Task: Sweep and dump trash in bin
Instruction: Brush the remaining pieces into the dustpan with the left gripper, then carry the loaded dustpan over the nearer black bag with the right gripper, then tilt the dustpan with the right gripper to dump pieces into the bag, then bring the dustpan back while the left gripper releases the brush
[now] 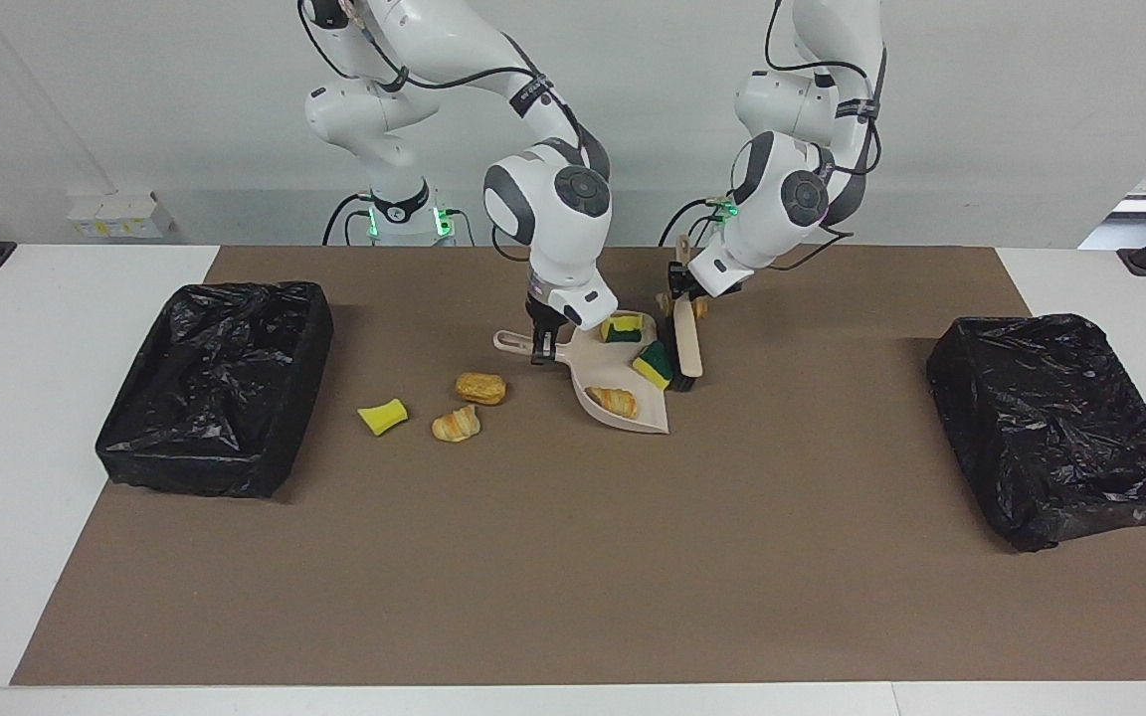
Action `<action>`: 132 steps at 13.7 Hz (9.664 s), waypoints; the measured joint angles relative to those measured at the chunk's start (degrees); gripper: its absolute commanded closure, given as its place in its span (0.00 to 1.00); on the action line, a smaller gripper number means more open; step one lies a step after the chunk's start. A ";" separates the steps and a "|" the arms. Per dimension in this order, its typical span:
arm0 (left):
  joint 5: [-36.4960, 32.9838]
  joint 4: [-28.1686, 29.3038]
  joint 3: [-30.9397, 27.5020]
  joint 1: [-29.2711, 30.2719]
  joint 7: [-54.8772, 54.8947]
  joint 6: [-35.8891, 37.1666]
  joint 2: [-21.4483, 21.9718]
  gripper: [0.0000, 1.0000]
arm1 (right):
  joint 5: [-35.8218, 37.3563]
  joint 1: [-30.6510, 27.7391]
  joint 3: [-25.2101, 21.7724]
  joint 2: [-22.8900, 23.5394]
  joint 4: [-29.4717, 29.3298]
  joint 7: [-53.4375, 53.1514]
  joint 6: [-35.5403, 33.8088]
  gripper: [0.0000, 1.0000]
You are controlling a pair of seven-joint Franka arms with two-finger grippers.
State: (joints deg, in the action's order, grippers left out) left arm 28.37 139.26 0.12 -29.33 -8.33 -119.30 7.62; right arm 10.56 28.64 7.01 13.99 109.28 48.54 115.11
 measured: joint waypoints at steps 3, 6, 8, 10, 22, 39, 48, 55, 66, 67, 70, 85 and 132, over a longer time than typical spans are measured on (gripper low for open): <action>1.71 -2.41 -0.02 -0.99 -1.42 -0.15 -0.59 1.00 | 0.00 -0.02 0.00 0.00 0.03 0.00 0.00 1.00; 1.74 -5.47 -0.11 -1.01 -4.14 0.27 -0.65 1.00 | 0.00 -0.15 -0.01 0.00 0.03 0.08 0.00 1.00; 1.70 -6.54 -0.78 -0.99 -4.29 2.25 -0.65 1.00 | 0.00 -0.42 0.00 0.00 0.03 0.52 0.00 1.00; 0.20 -7.19 -1.37 -0.83 -4.29 3.42 -0.65 1.00 | 0.01 -0.81 -0.02 -0.01 0.03 0.75 0.00 1.00; -10.95 -0.43 -1.67 15.78 -4.52 20.66 9.89 1.00 | 1.59 -0.93 0.16 -0.64 0.79 1.09 -0.03 1.00; 5.34 10.09 -0.16 -3.55 -21.02 -8.31 8.59 1.00 | 1.91 -1.14 0.03 -1.57 2.75 1.09 0.19 1.00; 9.52 0.53 -0.26 -7.67 -22.13 -15.05 -0.53 1.00 | 2.07 -1.24 0.03 -1.68 3.04 1.11 0.19 1.00; -0.07 -5.72 -1.57 -2.98 -18.99 -4.10 -1.17 1.00 | 2.08 -5.19 -0.08 -2.68 3.07 9.59 -0.03 1.00; -17.97 -15.98 -1.75 13.04 3.83 6.43 -2.98 1.00 | 2.06 -21.74 -0.35 -7.46 -2.68 35.50 -7.78 1.00; -17.95 -15.98 -1.23 12.89 3.58 7.67 -3.06 1.00 | 2.06 -23.69 -0.37 -7.50 -4.18 37.12 -8.88 1.00; -15.61 -15.98 -0.40 8.63 -0.64 9.76 -3.13 1.00 | 2.06 -29.50 -0.50 -7.54 -8.14 42.11 -11.03 1.00; -5.81 -13.11 0.20 -16.83 -22.70 -3.92 -10.93 1.00 | 12.43 -55.55 -1.61 -7.56 -11.62 63.32 -6.05 1.00; -30.84 -47.59 -2.01 25.18 15.23 29.09 -6.26 0.00 | -0.18 -28.97 -0.13 -13.41 -4.76 3.17 -8.27 1.00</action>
State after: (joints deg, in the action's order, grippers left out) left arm -2.48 91.67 -1.89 -4.16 6.90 -90.21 1.36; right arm 10.38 -0.33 6.88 0.58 104.52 51.71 106.84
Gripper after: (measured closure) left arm 0.000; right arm 0.678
